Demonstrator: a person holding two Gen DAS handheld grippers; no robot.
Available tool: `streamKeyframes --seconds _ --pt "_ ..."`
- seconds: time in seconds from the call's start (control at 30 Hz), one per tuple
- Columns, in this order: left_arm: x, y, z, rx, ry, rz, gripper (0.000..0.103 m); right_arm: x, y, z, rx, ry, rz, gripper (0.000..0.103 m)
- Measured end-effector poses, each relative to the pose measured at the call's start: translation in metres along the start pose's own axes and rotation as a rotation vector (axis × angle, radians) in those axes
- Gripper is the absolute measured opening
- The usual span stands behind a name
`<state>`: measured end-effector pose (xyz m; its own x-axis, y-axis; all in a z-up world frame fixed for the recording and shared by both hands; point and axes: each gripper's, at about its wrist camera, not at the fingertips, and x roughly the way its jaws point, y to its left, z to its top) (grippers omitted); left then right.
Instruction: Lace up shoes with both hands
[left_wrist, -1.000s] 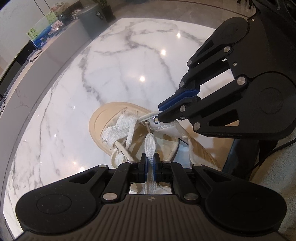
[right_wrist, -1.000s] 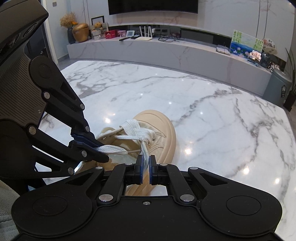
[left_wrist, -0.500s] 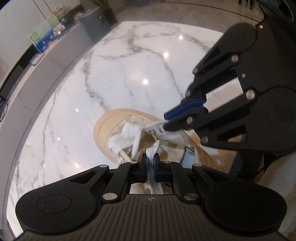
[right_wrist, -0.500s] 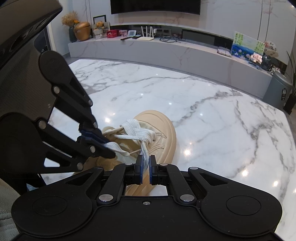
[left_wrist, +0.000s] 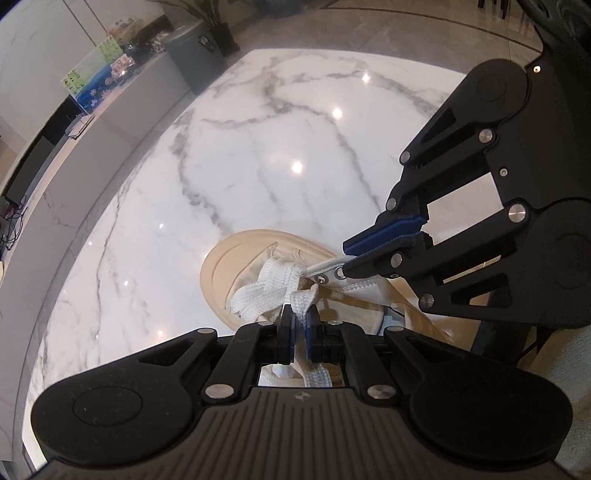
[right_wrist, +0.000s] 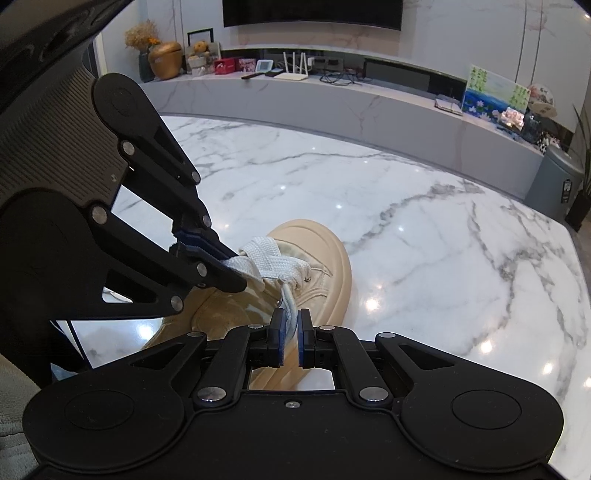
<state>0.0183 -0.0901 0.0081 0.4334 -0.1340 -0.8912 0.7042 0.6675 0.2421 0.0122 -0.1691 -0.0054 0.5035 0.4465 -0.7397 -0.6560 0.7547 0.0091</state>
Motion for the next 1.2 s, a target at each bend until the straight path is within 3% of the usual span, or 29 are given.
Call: streamKeyframes --seconds 0.43,1.2 --pt "-0.009 -0.002 -0.005 -0.001 -0.010 -0.050 0.005 0.001 0.001 0.000 -0.003 0.001 -0.004 0.004" --pt "-0.002 -0.006 -0.012 0.028 0.013 -0.067 0.005 0.000 -0.001 0.000 -0.003 0.003 -0.006 0.004"
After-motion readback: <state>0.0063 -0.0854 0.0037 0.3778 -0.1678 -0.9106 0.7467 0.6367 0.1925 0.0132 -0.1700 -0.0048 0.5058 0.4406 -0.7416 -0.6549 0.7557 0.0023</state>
